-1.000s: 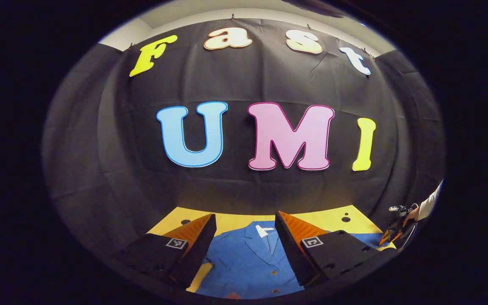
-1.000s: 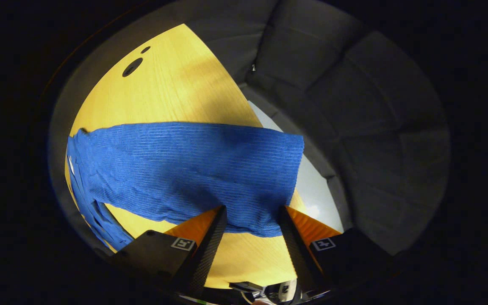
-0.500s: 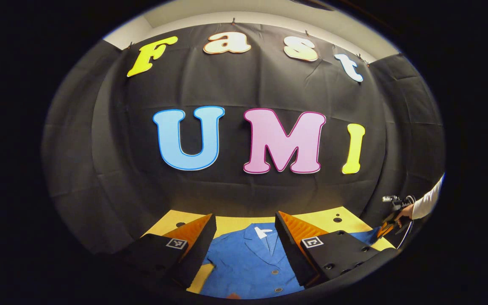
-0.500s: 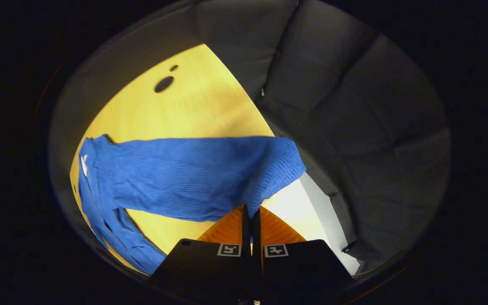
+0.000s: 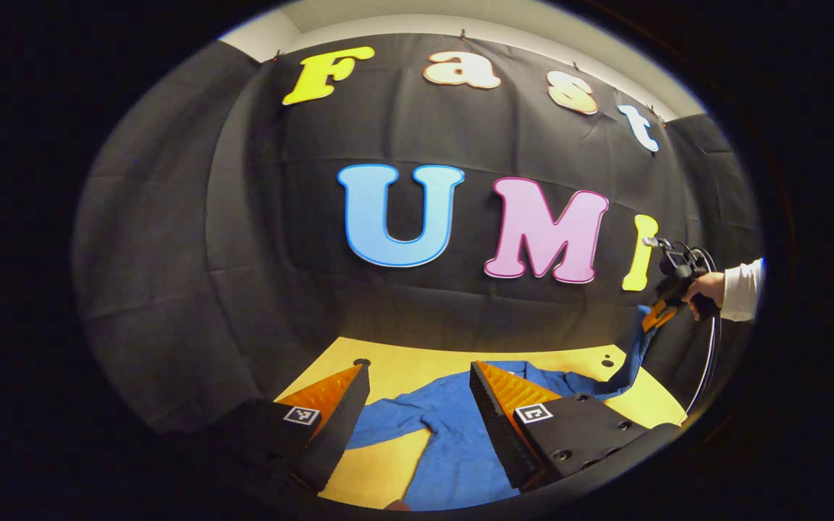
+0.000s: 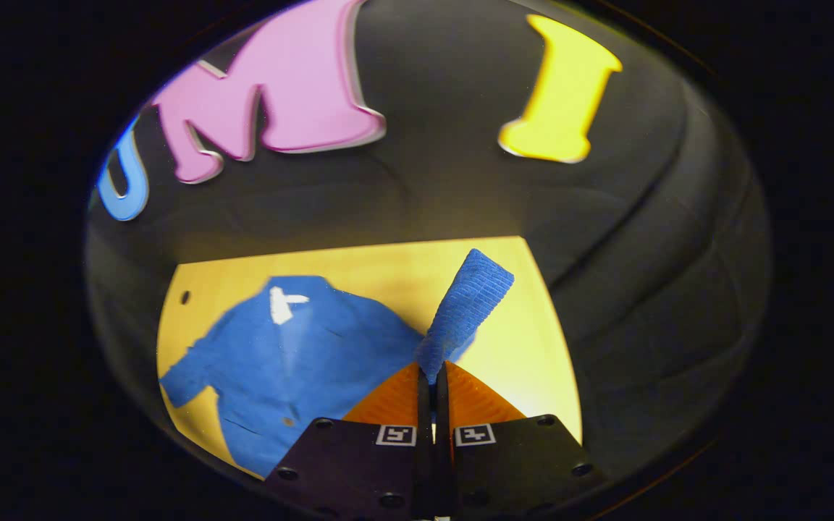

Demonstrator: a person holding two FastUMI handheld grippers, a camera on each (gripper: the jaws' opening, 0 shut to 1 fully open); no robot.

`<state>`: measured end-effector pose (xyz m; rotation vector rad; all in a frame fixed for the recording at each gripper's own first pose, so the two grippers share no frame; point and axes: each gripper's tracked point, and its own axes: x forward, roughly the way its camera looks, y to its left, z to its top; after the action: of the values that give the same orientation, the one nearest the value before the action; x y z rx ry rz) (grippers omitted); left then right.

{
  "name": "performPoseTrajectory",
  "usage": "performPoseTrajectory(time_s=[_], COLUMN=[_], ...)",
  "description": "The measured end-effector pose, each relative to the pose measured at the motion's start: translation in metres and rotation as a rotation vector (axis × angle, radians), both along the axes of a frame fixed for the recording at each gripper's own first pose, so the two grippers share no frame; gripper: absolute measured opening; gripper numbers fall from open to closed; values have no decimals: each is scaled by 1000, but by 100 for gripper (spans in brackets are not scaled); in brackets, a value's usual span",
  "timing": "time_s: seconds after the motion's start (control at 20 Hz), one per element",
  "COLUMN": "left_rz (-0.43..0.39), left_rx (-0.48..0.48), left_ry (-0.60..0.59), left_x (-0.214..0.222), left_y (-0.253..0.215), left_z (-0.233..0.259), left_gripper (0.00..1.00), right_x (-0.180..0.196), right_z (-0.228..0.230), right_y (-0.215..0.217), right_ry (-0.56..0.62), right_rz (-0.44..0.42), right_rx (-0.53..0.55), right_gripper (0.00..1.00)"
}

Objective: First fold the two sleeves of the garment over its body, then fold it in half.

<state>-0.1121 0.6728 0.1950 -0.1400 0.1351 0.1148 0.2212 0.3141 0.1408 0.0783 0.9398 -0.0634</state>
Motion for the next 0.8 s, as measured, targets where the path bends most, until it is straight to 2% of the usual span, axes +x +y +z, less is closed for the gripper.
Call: performPoseTrajectory(time_s=[0.1,0.25,0.45,0.6,0.75,0.8], left_rz=[38,98,125,211,253,261], left_rx=[25,38,-79,-117,-155,-163], left_ry=[38,56,112,214,310,312], left_x=[-9,-27,-52,-80,-104,-100], left_y=[27,57,73,94,101,102], left_z=[-19,-33,-84,-125,-146,-148], left_gripper=[80,80,80,81,82,83], right_x=[13,23,8,-6,-15,-16], right_z=[-14,-72,-161,-204,-236,-240], right_y=[68,143,226,260,282,289], right_ry=[1,26,106,189,248,264], right_rz=[74,168,277,302,264,261], right_rx=[58,125,239,326,352,374], right_gripper=[5,5,5,5,5,11])
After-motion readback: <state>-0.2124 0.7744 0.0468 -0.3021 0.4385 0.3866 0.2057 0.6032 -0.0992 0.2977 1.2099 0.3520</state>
